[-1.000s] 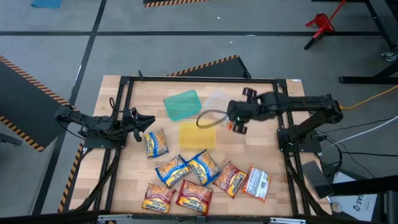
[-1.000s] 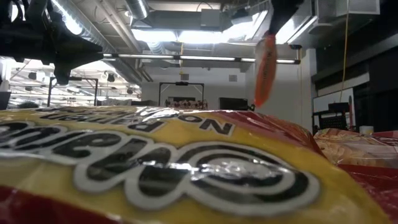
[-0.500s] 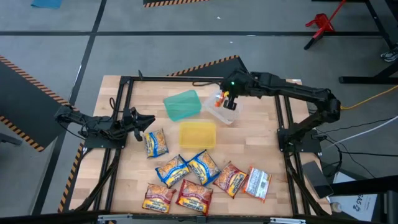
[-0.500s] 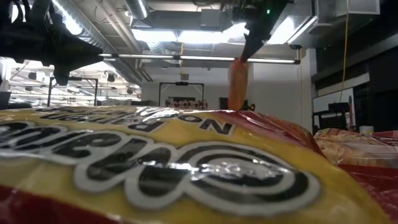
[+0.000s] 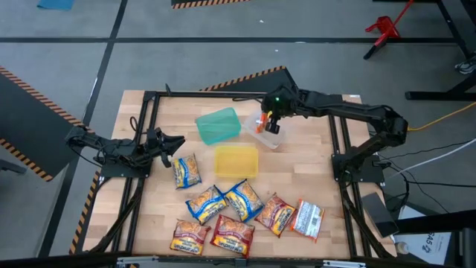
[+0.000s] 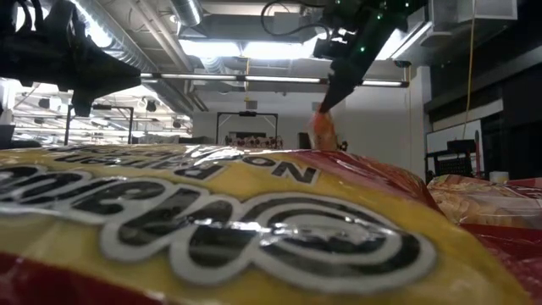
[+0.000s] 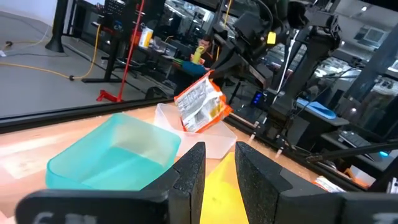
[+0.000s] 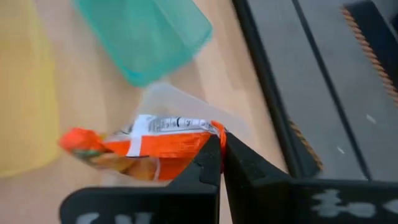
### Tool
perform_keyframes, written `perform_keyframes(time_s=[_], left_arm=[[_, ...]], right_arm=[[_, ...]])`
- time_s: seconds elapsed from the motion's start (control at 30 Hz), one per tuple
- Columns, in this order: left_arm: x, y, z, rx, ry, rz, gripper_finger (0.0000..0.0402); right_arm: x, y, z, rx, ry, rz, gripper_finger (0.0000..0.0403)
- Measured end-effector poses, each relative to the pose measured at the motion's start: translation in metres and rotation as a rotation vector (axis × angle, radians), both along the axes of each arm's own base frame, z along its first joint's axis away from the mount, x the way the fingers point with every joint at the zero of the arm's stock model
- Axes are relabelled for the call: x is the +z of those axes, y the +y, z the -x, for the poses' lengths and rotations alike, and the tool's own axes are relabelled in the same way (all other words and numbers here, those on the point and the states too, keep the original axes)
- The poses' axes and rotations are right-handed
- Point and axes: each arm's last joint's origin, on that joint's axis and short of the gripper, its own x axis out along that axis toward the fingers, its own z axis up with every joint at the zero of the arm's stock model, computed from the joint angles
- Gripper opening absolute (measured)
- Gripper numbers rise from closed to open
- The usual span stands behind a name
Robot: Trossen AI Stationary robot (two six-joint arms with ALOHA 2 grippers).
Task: Sort Maruchan noodles
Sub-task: Put the top orange noodle pack into the white bin
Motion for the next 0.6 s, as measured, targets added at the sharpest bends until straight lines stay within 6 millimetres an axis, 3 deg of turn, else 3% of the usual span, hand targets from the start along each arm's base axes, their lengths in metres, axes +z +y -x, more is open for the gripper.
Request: perform_keyframes(time_s=[0.33,0.6], left_arm=[[0.000,0.001,0.001,0.047,-0.001,0.011,0.0082],[0.000,0.001,0.001,0.054,-0.007,0.025,0.0082]], right_arm=[[-0.019,-0.006,0.005,-0.019,-0.002,-0.007,0.0000],[-0.059,0.000,0.022,-0.085,0.158,-0.015,0.0000]])
